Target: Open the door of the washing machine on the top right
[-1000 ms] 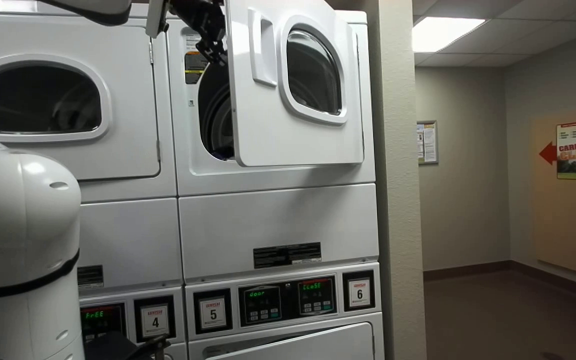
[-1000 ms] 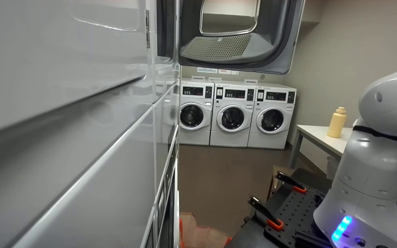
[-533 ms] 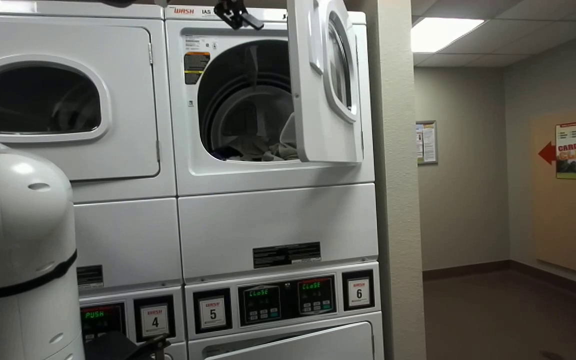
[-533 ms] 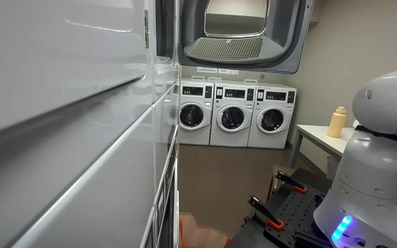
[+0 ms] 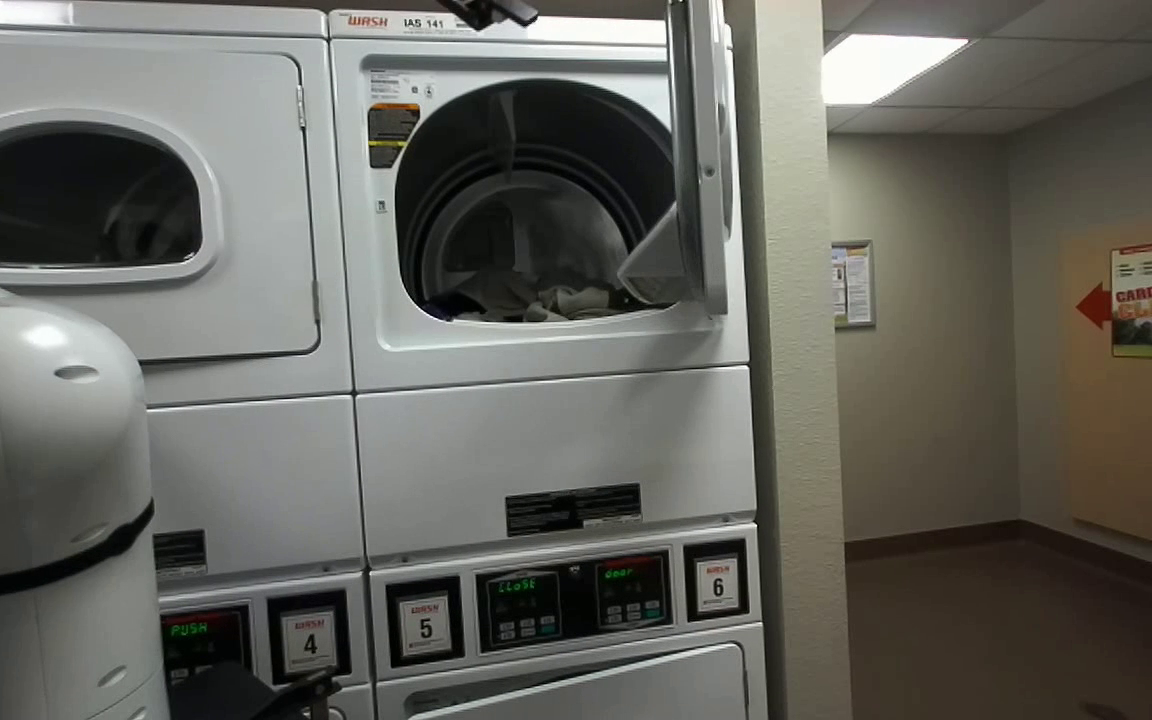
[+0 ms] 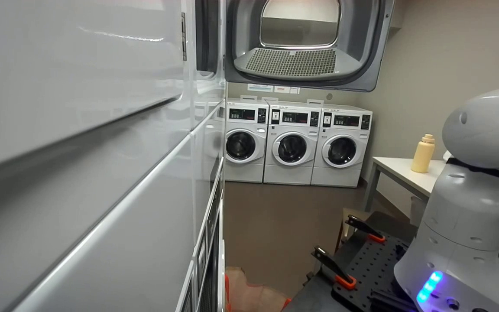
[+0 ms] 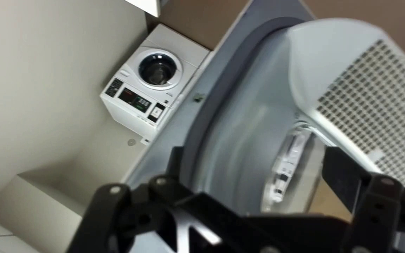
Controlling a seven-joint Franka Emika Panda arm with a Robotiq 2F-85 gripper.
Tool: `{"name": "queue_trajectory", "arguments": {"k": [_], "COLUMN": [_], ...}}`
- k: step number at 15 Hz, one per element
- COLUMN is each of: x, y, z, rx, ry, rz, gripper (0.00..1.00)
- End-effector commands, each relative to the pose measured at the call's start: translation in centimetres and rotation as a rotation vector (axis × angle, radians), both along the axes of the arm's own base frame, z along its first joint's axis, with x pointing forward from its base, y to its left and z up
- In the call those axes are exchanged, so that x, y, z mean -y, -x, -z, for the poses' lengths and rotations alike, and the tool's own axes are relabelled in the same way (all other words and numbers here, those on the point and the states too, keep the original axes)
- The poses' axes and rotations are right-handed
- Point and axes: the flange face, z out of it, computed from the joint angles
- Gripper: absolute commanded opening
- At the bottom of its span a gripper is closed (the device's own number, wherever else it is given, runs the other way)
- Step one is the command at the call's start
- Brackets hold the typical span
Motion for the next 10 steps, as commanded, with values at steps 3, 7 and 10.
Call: {"name": "queue_trajectory", "arguments": {"k": [3,7,10], "x": [-10.5,-16.9,-19.1], "y": [-6.0,-9.5,-11.3], "z": [2.5,4.1,5.2], "rx": [-0.025,-0.07,-0.108], "ry": [-0.166,-0.252,-0.297], "rz": [-0.307,-0.55,-0.674], "gripper": [1.0,1.0,1.0]}}
